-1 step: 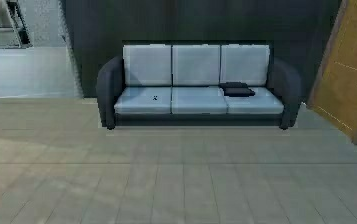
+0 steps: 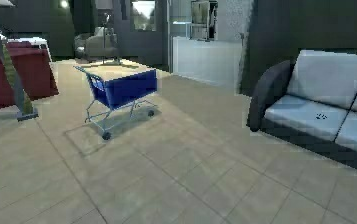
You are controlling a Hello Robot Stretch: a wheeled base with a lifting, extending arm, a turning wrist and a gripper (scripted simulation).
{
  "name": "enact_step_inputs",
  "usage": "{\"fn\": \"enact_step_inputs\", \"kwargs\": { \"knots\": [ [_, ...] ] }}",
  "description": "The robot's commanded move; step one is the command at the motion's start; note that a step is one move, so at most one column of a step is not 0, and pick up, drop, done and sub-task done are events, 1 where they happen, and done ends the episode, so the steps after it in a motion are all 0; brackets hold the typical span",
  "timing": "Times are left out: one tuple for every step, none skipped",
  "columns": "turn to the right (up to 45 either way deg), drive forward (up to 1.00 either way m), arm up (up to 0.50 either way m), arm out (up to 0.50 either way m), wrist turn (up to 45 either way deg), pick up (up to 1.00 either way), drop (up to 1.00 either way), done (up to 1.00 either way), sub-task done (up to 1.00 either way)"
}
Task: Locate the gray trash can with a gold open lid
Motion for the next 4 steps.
{"fn": "enact_step_inputs", "kwargs": {
  "knots": [
    [-45.0,0.00,0.00,0.00,0.0,0.00,0.00,0.00,0.00],
    [-45.0,0.00,0.00,0.00,0.0,0.00,0.00,0.00,0.00],
    [-33.0,0.00,0.00,0.00,0.0,0.00,0.00,0.00,0.00],
    [0.0,0.75,0.00,0.00,0.0,0.00,0.00,0.00,0.00]
  ]
}}
